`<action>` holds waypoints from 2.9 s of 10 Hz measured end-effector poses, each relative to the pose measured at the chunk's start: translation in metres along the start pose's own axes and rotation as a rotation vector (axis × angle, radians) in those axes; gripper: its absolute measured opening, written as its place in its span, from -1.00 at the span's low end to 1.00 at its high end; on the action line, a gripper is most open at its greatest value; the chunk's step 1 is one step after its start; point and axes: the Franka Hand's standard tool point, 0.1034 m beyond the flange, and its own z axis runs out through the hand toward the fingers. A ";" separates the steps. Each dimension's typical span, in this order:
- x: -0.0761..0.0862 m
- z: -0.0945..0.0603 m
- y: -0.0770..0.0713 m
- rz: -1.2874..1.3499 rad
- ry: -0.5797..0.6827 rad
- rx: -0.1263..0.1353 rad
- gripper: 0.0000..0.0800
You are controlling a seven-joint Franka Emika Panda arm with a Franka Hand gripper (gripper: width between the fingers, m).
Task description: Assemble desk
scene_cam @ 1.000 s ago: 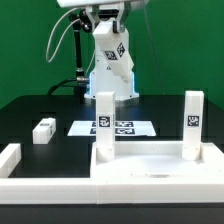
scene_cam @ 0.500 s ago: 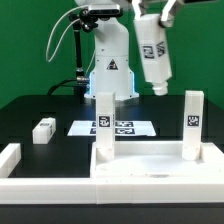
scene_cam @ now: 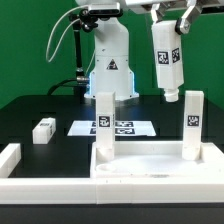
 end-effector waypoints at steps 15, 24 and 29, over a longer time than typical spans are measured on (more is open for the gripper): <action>-0.034 0.027 -0.083 -0.463 0.064 0.333 -0.28; -0.025 0.061 -0.075 -0.606 0.153 0.371 -0.28; -0.051 0.073 -0.073 -0.594 0.133 0.375 -0.28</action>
Offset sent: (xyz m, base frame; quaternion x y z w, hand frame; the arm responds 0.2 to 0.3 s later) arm -0.0105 0.0418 0.0161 -0.0961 0.0621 0.0492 0.9922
